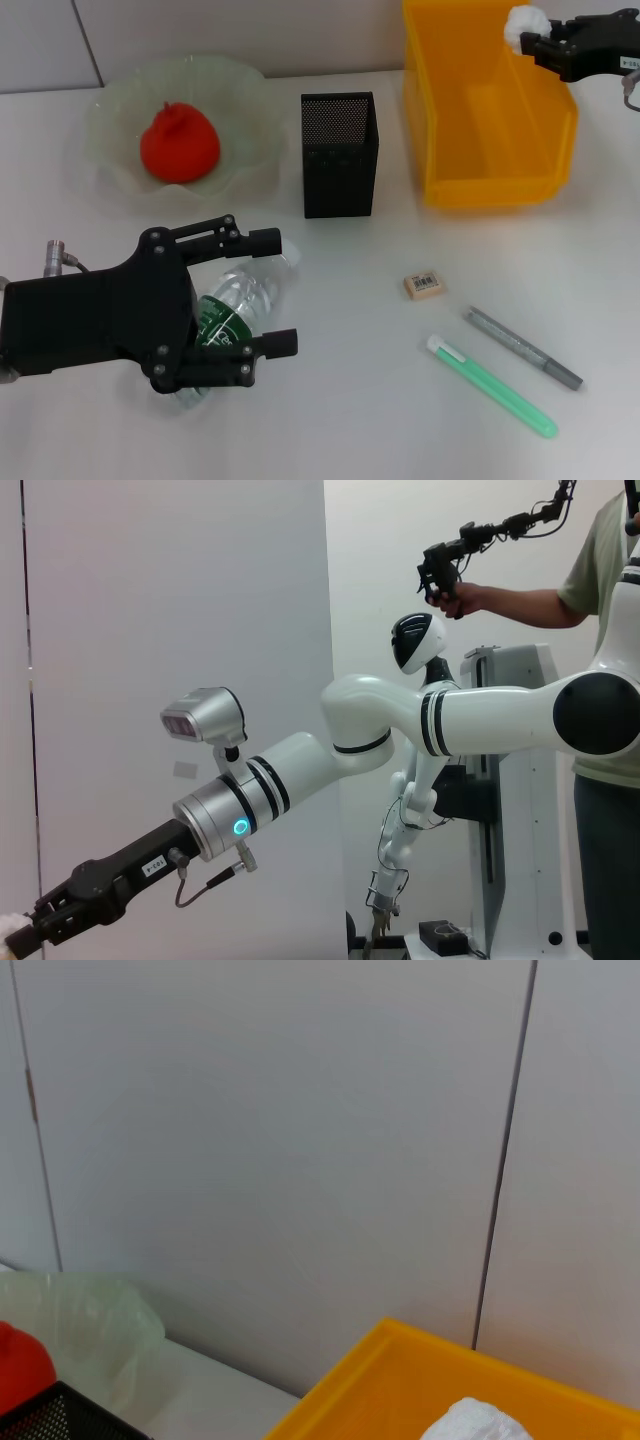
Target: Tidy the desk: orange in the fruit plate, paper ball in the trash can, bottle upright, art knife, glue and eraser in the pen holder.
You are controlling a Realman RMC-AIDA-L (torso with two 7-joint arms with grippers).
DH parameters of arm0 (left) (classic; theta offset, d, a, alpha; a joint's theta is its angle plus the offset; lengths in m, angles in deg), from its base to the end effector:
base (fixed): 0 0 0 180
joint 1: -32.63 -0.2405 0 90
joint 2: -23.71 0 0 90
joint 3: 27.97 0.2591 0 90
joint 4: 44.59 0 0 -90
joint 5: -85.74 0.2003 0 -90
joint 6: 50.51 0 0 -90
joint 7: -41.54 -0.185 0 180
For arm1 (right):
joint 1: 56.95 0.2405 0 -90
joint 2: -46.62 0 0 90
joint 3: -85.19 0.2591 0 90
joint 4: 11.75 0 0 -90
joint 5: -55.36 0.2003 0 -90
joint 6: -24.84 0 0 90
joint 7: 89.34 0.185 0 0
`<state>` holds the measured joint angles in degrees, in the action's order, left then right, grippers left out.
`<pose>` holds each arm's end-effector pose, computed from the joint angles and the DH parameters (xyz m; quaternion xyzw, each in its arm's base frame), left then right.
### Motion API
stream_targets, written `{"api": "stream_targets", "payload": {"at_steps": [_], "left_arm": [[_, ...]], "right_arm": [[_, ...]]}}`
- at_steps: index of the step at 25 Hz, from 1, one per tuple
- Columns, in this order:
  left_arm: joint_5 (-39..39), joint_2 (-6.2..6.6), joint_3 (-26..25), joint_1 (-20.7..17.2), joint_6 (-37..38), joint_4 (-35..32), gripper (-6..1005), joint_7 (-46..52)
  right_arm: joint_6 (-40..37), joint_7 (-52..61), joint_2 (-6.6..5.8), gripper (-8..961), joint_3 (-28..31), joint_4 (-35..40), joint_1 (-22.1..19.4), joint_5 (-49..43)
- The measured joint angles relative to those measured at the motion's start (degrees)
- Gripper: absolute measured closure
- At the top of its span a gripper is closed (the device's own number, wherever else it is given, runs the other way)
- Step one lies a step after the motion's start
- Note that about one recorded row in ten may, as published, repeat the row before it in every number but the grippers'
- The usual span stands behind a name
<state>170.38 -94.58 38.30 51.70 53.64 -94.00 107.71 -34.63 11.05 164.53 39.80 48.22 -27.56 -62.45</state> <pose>-0.1770 0.2619 -0.0225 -0.9260 0.0124 -0.3762 0.0306 0.2593 0.4374 0.0665 -0.8604 0.2573 0.1447 0.4154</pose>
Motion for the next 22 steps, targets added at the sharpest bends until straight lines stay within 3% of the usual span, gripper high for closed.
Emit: {"api": "stream_targets", "payload": {"at_steps": [8, 20, 22], "left_arm": [[0.0, 0.0, 0.0, 0.0, 0.07, 0.02, 235, 0.0], [0.0, 0.0, 0.0, 0.0, 0.1, 0.02, 238, 0.0], [0.0, 0.0, 0.0, 0.0, 0.09, 0.02, 238, 0.0]], "right_arm": [[0.02, 1.6, -0.01, 697, 0.04, -0.36, 0.05, 0.05], [-1.21, 1.55, -0.16, 289, 0.04, 0.32, -0.22, 2.67], [-1.87, 0.64, -0.16, 284, 0.04, 0.48, -0.47, 3.95]]}}
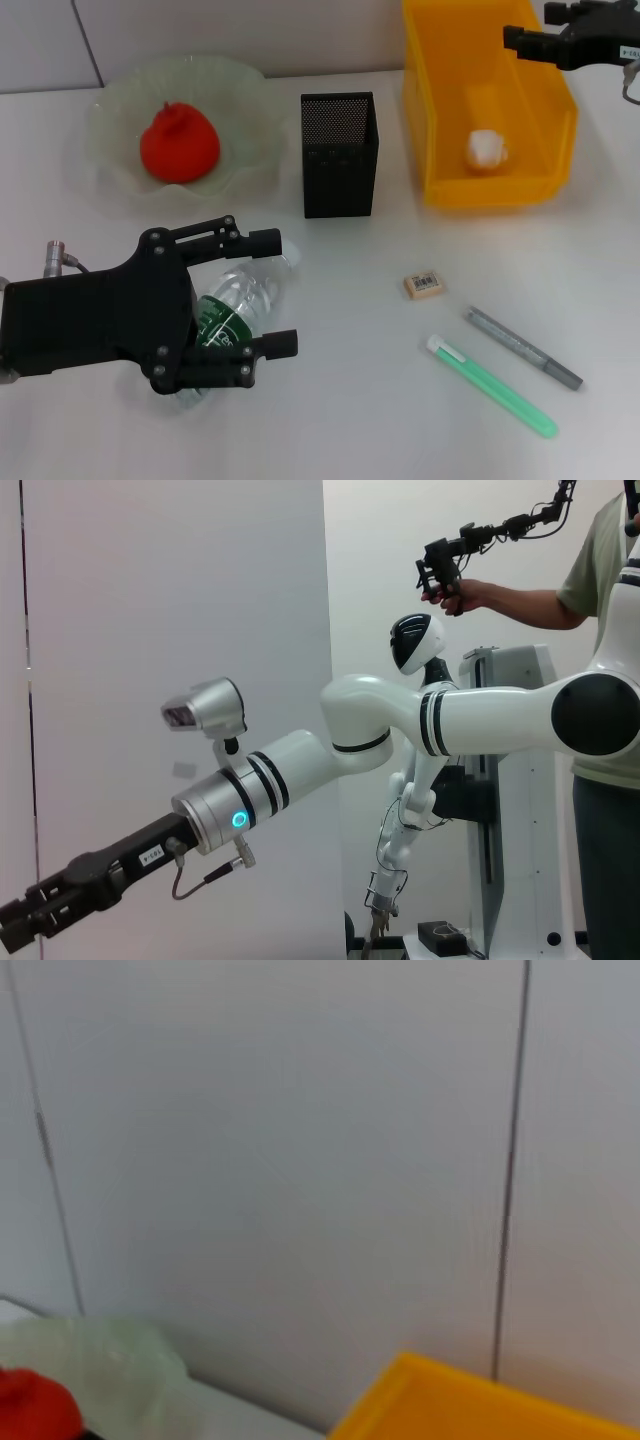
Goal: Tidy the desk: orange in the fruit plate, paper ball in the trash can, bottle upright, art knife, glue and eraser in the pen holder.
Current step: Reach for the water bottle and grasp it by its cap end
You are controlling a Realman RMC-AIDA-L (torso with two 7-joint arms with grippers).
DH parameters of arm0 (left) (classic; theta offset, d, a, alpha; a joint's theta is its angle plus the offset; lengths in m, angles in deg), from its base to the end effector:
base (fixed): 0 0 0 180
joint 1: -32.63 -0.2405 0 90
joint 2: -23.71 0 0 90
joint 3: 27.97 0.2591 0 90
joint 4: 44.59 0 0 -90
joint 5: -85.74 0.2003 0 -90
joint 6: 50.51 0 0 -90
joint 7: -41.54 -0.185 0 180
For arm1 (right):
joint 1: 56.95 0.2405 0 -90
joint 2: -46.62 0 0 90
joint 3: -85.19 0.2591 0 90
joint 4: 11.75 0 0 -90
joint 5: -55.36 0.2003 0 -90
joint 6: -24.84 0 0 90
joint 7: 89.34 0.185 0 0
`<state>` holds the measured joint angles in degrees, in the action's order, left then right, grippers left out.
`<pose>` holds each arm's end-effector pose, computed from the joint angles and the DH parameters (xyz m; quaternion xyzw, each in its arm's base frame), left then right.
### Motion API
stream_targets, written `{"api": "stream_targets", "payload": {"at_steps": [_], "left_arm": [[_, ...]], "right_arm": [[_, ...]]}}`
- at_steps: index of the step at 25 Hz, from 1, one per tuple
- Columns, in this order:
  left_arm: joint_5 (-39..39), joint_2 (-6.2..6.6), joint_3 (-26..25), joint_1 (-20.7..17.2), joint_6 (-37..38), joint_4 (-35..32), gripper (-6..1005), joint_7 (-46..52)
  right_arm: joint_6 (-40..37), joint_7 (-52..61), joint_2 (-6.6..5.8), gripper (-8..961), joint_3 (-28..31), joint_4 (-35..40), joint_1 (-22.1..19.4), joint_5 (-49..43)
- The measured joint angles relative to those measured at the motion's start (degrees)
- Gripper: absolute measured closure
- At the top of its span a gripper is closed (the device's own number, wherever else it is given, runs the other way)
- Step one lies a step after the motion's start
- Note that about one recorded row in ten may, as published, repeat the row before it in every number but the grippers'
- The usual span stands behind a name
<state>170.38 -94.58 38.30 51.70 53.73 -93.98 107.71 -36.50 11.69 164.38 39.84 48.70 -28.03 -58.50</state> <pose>-0.1770 0.2616 -0.0224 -0.9259 0.0125 -0.3765 0.0299 0.2492 0.4349 0.0696 -0.8577 0.2620 0.1800 0.4041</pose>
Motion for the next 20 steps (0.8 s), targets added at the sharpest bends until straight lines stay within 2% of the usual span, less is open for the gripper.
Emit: {"api": "stream_targets", "payload": {"at_steps": [11, 20], "left_arm": [[0.0, 0.1, -0.5, -0.43, -0.04, 0.09, 241, 0.0], [0.0, 0.18, -1.24, -0.53, -0.65, 0.19, 243, 0.09]], "right_arm": [[-13.14, -10.62, 0.33, 274, 0.18, 2.22, -5.67, 13.34], [-23.15, -14.0, 0.41, 276, 4.16, 2.13, -8.27, 13.46]]}}
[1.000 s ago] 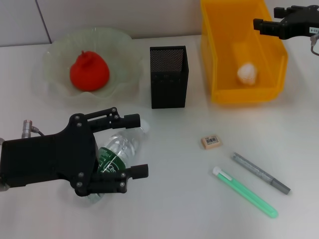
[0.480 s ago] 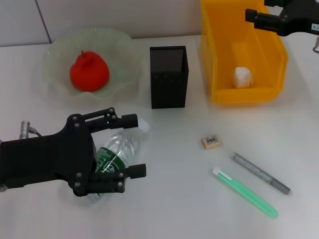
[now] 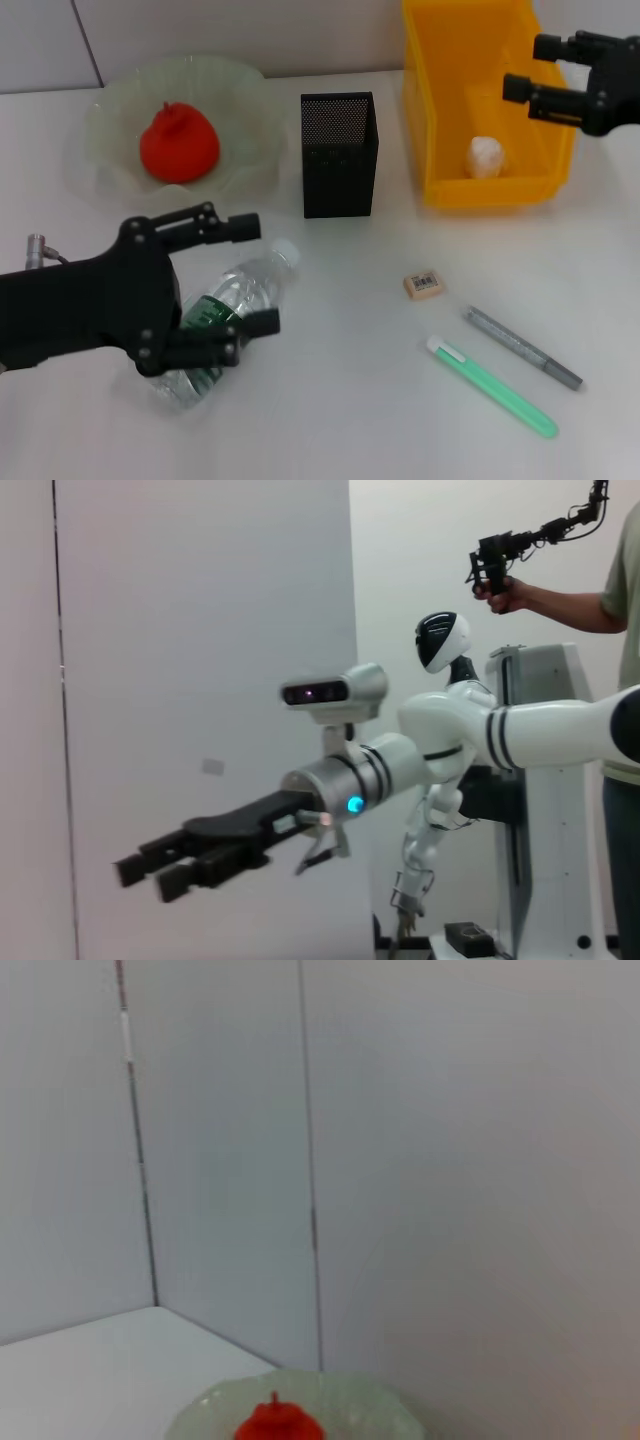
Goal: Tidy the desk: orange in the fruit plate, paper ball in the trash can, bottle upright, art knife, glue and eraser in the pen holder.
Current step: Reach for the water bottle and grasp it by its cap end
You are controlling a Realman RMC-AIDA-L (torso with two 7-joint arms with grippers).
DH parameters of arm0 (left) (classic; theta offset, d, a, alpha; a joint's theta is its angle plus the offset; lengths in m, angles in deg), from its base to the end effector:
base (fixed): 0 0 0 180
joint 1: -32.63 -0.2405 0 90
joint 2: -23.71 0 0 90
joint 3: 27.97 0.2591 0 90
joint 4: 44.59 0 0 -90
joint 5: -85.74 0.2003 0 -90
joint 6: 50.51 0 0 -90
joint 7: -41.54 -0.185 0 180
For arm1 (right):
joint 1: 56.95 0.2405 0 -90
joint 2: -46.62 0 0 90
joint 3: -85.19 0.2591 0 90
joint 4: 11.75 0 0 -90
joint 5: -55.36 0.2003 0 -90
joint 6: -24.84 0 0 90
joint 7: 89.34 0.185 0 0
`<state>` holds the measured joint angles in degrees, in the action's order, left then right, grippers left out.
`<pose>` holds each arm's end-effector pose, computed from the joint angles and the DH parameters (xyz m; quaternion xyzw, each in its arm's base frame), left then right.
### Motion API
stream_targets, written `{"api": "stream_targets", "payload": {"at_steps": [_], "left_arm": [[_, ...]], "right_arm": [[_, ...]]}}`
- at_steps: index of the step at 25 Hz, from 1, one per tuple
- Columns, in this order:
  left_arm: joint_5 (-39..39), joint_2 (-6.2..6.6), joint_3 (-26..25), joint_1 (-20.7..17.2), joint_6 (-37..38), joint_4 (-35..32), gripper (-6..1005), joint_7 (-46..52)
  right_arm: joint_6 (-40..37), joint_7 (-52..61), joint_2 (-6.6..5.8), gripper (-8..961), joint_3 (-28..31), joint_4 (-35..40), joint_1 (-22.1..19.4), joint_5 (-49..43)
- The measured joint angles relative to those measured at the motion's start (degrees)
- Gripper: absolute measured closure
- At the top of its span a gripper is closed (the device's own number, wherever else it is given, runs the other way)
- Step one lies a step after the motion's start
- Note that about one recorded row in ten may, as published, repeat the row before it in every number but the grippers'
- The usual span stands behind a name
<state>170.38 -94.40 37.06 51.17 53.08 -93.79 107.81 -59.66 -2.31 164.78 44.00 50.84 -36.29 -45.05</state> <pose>-0.1823 0.2649 -0.0187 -0.9255 0.0026 -0.3758 0.0465 0.2380 0.3608 0.0700 -0.8965 0.1670 0.2678 0.3110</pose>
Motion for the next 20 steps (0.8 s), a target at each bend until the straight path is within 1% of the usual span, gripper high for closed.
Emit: {"api": "stream_targets", "payload": {"at_steps": [1, 3, 4, 5, 6, 7, 9, 14, 16, 18, 20], "left_arm": [[0.0, -0.03, -1.49, 0.0, -0.17, 0.15, 243, 0.29], [0.0, -0.07, -3.44, 0.04, -0.39, 0.89, 243, 0.52], [0.0, -0.06, -5.65, 0.26, -0.58, 2.39, 244, 0.58], [0.0, -0.06, -5.65, 0.26, -0.58, 2.39, 244, 0.58], [0.0, -0.04, -7.36, 0.43, -0.84, 3.64, 244, 0.66], [0.0, -0.04, -7.36, 0.43, -0.84, 3.64, 244, 0.66], [0.0, 0.05, -9.17, 0.56, -2.39, 4.91, 245, 1.52], [0.06, 0.17, -8.98, 0.56, -5.89, 5.11, 246, 3.39], [0.39, 0.16, -8.8, 0.52, -6.83, 5.11, 247, 3.57], [0.39, 0.16, -8.8, 0.52, -6.83, 5.11, 247, 3.57], [3.94, -0.03, -8.62, 0.56, -10.11, 4.16, 247, 6.51]], "right_arm": [[-1.91, -0.93, 0.01, 276, 0.13, 0.01, -0.71, -0.04], [-3.09, -1.76, 0.01, 276, 0.13, 0.01, -1.12, -0.04], [-5.51, -3.65, -0.04, 277, 0.14, -0.04, -1.93, -0.08], [-5.51, -3.65, -0.04, 277, 0.14, -0.04, -1.93, -0.08], [-8.18, -5.29, -0.06, 277, 0.1, -0.1, -2.47, -0.53], [-8.18, -5.29, -0.06, 277, 0.1, -0.1, -2.47, -0.53], [-12.2, -6.78, -0.09, 278, -0.1, -0.24, -2.9, -2.23], [-15.82, -8.35, -0.11, 278, -0.42, -0.41, -2.76, -6.11], [-17.47, -8.86, -0.07, 279, -0.51, -0.51, -2.21, -8.85], [-17.64, -8.89, -0.07, 279, -0.5, -0.55, -2.07, -9.45], [-17.67, -8.89, -0.33, 280, -0.07, -0.73, -1.8, -11.11]]}}
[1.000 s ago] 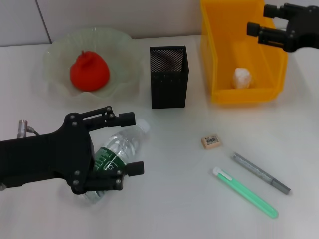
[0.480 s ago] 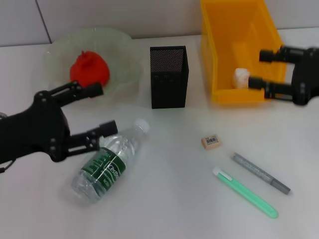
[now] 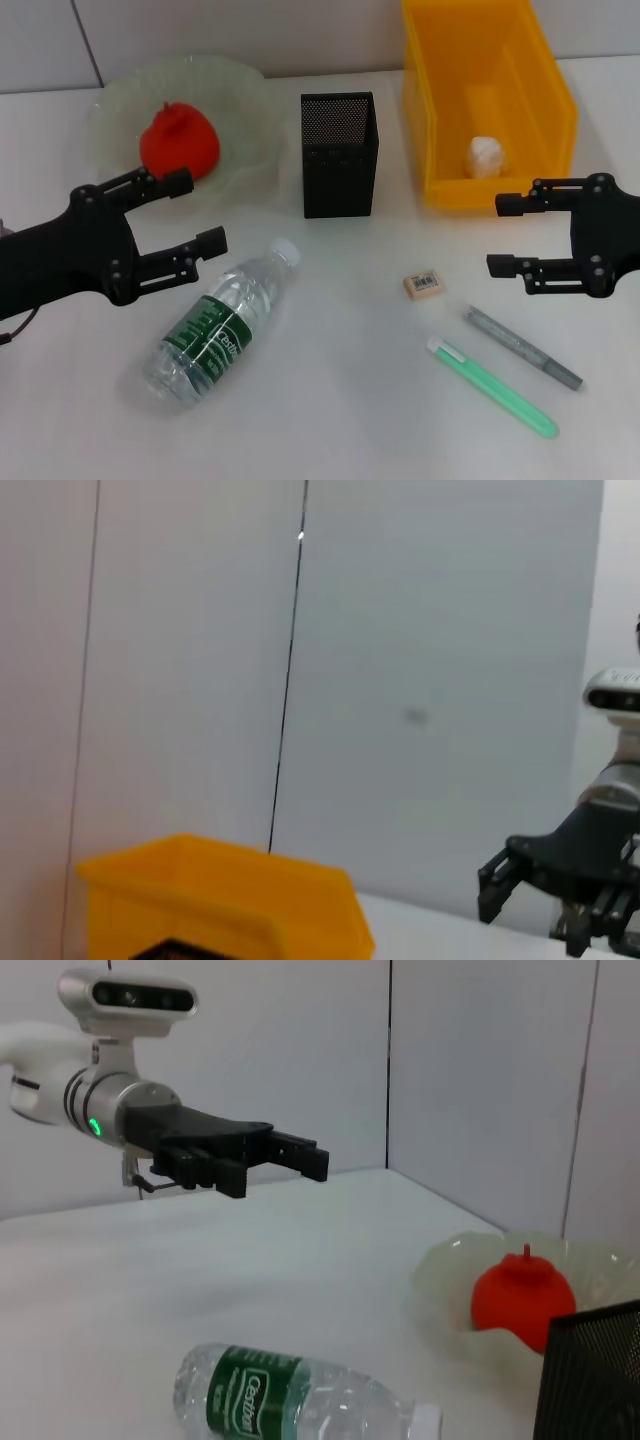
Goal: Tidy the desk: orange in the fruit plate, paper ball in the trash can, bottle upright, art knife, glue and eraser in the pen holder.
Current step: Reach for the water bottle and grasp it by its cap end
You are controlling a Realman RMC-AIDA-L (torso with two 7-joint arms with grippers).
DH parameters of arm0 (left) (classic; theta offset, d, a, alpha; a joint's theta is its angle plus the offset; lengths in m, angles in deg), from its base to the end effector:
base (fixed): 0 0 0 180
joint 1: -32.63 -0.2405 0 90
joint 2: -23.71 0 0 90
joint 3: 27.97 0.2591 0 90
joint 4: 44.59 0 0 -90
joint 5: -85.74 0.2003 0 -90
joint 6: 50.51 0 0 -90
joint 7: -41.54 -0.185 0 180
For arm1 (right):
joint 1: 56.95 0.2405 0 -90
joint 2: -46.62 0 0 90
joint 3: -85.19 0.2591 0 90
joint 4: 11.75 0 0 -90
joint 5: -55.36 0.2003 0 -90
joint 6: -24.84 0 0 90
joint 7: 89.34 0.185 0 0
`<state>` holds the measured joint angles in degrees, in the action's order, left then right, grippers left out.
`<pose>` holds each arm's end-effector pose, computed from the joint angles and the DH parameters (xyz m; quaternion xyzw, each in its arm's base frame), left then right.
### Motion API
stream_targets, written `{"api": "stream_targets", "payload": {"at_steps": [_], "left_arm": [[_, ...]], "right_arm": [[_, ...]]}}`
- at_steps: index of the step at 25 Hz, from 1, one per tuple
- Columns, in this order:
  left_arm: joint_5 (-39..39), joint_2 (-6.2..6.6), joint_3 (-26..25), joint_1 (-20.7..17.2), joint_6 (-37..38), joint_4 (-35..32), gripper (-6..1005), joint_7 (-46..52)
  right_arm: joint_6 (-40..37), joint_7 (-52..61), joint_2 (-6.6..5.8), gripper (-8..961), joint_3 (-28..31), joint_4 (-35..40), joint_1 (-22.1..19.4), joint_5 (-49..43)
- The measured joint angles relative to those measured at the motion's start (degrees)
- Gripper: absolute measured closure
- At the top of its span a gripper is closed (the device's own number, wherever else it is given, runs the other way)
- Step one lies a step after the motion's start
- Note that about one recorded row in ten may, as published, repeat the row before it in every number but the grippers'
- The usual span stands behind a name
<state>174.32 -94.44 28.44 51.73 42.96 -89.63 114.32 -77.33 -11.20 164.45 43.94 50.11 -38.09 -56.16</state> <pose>-0.2190 0.3047 -0.0120 -0.9176 -0.1280 -0.3475 0.1443 0.2528 0.2973 0.0324 -0.9612 0.0994 0.1975 0.1651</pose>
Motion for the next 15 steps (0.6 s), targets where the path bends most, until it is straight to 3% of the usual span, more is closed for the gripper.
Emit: {"api": "stream_targets", "payload": {"at_steps": [15], "left_arm": [[5.7, -0.23, 2.25, 0.81, -8.53, -5.46, 251, 9.28]], "right_arm": [[1.86, -0.91, -1.39, 282, 4.25, -3.4, -0.08, -1.33]]}}
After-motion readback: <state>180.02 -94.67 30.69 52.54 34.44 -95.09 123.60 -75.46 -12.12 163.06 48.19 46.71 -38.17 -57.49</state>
